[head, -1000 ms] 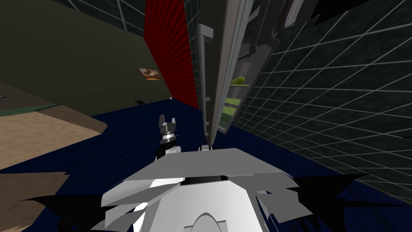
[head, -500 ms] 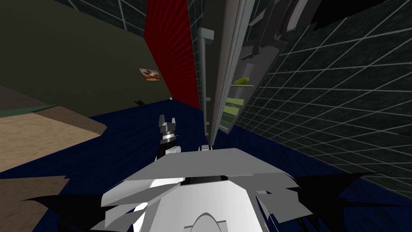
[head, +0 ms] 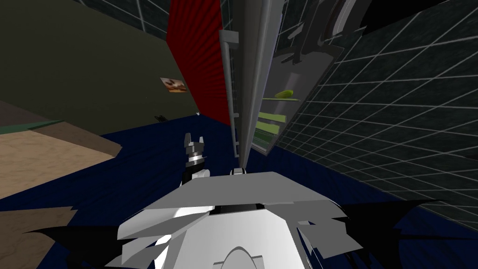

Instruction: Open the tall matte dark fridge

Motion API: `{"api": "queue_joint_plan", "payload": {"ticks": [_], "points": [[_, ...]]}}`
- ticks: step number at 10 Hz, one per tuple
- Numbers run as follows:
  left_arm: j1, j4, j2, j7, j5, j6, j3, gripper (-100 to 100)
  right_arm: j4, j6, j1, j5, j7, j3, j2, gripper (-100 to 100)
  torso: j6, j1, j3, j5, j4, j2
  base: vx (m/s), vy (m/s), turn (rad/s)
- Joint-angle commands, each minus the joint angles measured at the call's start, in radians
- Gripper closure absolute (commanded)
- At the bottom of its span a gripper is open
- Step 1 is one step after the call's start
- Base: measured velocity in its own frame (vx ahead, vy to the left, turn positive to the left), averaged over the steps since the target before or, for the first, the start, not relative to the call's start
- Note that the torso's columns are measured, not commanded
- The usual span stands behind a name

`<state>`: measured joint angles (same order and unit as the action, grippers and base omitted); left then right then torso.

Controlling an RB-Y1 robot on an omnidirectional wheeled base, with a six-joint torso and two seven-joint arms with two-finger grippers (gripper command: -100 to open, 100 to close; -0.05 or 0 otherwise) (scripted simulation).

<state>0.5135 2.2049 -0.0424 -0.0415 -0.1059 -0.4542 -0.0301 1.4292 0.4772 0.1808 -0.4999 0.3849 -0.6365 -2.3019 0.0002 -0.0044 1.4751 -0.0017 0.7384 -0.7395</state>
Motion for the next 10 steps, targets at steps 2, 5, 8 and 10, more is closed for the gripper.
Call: {"api": "queue_joint_plan", "payload": {"ticks": [2, 5, 8, 10], "points": [[0.0, 0.0, 0.0, 0.0, 0.0, 0.0, 0.0, 0, -0.086, -0.017, 0.041, -0.013, -0.027, 0.033, -0.049, 100, -0.001, 0.011, -0.002, 0.004, 0.001, -0.004, -0.107, 0.143, 0.161], [0.0, 0.0, 0.0, 0.0, 0.0, 0.0, 0.0, 0, -0.172, -0.035, 0.082, -0.026, -0.053, 0.066, -0.097, 100, 0.0, 0.005, 0.0, 0.002, 0.0, 0.001, -0.124, 0.169, 0.135], [0.0, 0.0, 0.0, 0.0, 0.0, 0.0, 0.0, 0, -0.274, -0.011, 0.129, -0.022, -0.104, 0.095, -0.169, -100, 0.0, -0.011, 0.002, -0.004, -0.001, 0.003, -0.117, -0.106, 0.308], [0.0, 0.0, 0.0, 0.0, 0.0, 0.0, 0.0, 0, -0.324, 0.0, 0.152, -0.024, -0.134, 0.115, -0.209, -100, -0.001, 0.002, 0.0, 0.001, 0.0, 0.001, -0.109, -0.126, 0.277]]}}
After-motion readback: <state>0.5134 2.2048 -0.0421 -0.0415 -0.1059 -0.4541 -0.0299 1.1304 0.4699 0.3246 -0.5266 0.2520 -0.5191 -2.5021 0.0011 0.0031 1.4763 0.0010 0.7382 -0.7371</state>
